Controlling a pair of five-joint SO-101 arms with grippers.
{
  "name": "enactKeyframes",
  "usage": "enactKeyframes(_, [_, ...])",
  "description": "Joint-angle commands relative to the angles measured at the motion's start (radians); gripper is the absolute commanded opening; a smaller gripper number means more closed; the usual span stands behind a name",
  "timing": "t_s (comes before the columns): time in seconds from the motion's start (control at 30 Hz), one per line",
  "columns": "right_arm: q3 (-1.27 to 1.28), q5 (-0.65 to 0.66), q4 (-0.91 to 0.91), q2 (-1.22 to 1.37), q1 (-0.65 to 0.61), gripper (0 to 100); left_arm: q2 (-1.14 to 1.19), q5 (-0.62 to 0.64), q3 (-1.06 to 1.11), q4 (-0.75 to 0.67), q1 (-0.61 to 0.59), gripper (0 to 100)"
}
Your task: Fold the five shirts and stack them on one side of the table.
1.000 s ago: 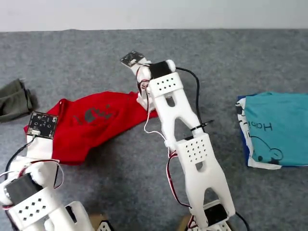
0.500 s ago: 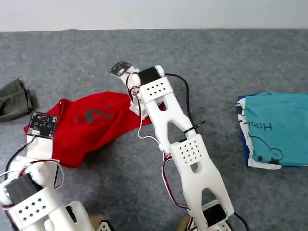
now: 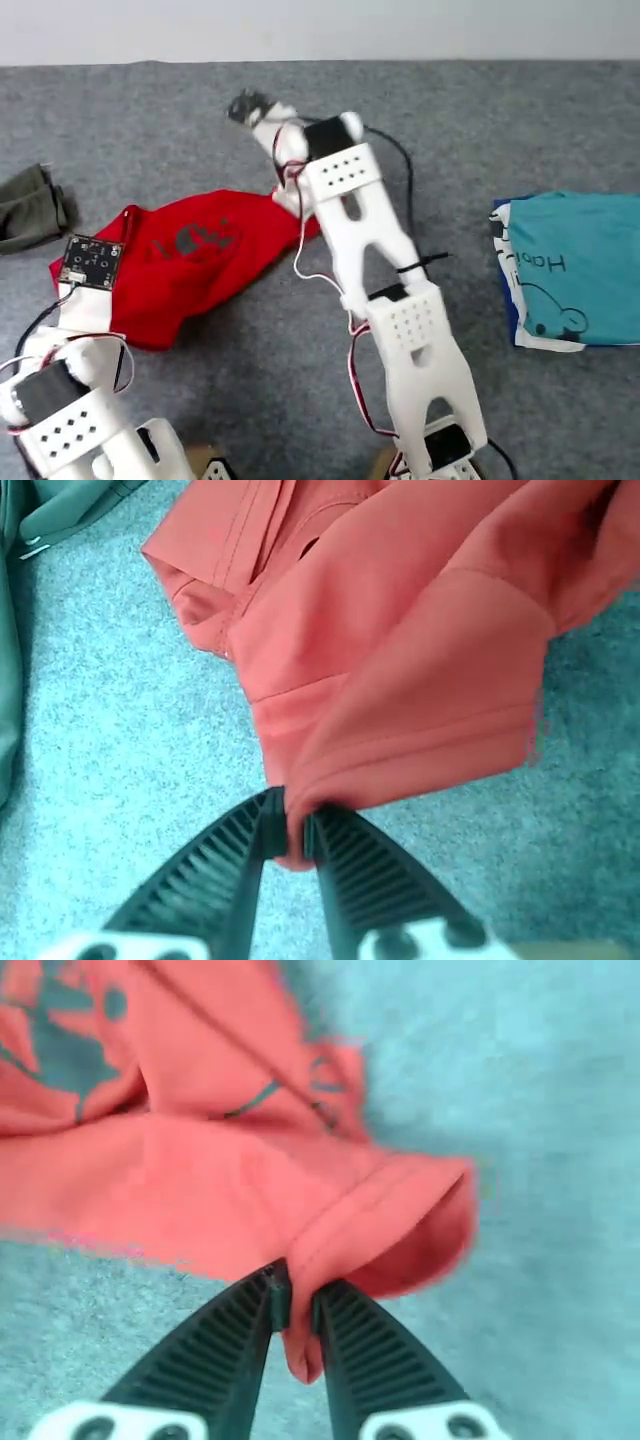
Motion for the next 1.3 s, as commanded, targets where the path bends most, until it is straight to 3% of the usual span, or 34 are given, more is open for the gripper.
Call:
enactKeyframes(0.0, [-0.020, 0.009, 0.042, -0.211, 0.025, 1.0, -0.014, 0.008, -0.087, -0.018, -0.003, 0])
enactKeyframes(0.17, [-0.020, 0.006, 0.042, -0.394, 0.030, 1.0, -0.008, 0.112, -0.297, -0.025, 0.006, 0])
enactKeyframes(0.37, [-0.021, 0.005, 0.041, -0.588, 0.045, 1.0, -0.008, 0.173, -0.519, -0.032, 0.126, 0])
enactKeyframes(0.83, [-0.021, 0.003, 0.039, -1.015, 0.311, 1.0, -0.005, 0.186, -0.803, -0.552, 0.169, 0])
enactKeyframes(1.13, [-0.018, 0.005, 0.042, -1.210, 0.418, 1.0, -0.005, 0.141, -1.061, -0.601, 0.172, 0])
enactKeyframes(1.27, [0.097, 0.008, 0.042, -1.319, 0.450, 1.0, -0.005, 0.141, -1.136, -0.646, 0.172, 0])
